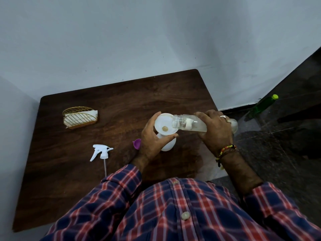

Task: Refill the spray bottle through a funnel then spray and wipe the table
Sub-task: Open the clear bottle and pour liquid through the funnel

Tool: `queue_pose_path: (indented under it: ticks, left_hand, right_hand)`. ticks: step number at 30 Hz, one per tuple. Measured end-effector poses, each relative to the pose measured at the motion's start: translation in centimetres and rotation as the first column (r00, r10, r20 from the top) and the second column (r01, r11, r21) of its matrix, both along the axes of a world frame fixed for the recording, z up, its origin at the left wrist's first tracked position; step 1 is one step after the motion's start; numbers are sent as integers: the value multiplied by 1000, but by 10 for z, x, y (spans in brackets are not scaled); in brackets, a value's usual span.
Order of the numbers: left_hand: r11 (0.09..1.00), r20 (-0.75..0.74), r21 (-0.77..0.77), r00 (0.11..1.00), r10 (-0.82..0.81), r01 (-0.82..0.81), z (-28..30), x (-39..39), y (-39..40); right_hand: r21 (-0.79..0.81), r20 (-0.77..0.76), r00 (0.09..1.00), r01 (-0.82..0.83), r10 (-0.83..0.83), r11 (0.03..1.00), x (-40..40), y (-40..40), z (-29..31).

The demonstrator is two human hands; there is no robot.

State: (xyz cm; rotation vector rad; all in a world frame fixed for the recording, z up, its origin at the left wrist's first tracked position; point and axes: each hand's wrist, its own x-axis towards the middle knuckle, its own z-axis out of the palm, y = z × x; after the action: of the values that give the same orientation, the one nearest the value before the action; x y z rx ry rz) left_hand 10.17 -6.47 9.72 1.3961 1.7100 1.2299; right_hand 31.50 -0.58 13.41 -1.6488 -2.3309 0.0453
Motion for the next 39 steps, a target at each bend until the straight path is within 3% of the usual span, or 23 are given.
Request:
queue_pose_path:
  ticks: [39]
  left_hand:
    - [1000,4,5,1000,5,-5,0,0,-1]
  right_hand:
    - [-16,-17,1000,-13,13,1000,2,3,-2]
